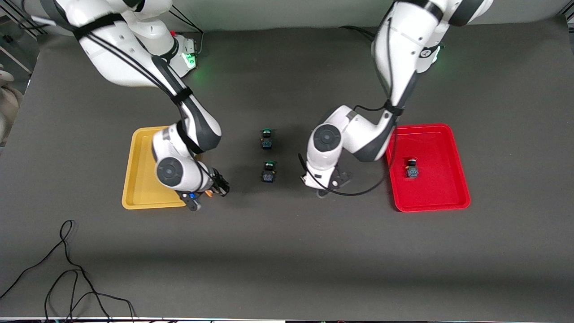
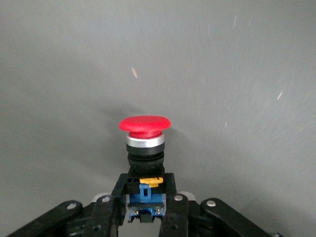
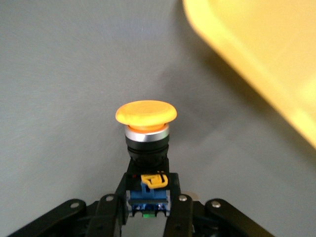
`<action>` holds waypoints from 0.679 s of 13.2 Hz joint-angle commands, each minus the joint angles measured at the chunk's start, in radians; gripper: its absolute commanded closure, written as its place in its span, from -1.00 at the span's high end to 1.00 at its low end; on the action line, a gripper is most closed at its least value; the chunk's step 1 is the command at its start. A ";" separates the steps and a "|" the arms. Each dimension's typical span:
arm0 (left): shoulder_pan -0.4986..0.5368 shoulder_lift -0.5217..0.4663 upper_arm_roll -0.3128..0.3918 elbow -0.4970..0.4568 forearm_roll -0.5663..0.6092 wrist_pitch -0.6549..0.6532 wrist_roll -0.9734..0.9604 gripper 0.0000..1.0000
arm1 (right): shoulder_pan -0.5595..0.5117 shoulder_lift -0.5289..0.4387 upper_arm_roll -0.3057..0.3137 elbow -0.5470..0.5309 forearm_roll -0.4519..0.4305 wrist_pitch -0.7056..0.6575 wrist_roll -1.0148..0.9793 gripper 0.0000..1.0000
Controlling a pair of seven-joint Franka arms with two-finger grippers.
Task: Place red and yellow buttons in trays
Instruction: 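Place yellow button in yellow tray while the left gripper places red button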
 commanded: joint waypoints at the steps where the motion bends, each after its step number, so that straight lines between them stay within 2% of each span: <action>1: 0.122 -0.188 -0.009 -0.059 -0.093 -0.154 0.238 -0.93 | -0.067 -0.195 -0.018 -0.040 -0.010 -0.149 -0.159 -0.98; 3: 0.232 -0.289 -0.009 -0.126 -0.123 -0.258 0.438 -0.93 | -0.078 -0.231 -0.104 -0.083 -0.007 -0.175 -0.298 -0.98; 5: 0.359 -0.370 -0.006 -0.217 -0.122 -0.352 0.686 -0.93 | -0.079 -0.248 -0.182 -0.190 0.055 -0.077 -0.418 -0.97; 6: 0.421 -0.395 -0.003 -0.271 -0.115 -0.351 0.801 -0.93 | -0.079 -0.248 -0.196 -0.259 0.106 -0.003 -0.468 -0.97; 8: 0.516 -0.394 0.002 -0.329 -0.057 -0.331 0.996 -0.93 | -0.079 -0.247 -0.209 -0.411 0.123 0.216 -0.544 -0.96; 9: 0.565 -0.391 0.002 -0.364 -0.016 -0.304 1.069 -0.93 | -0.081 -0.231 -0.210 -0.431 0.125 0.256 -0.556 -0.94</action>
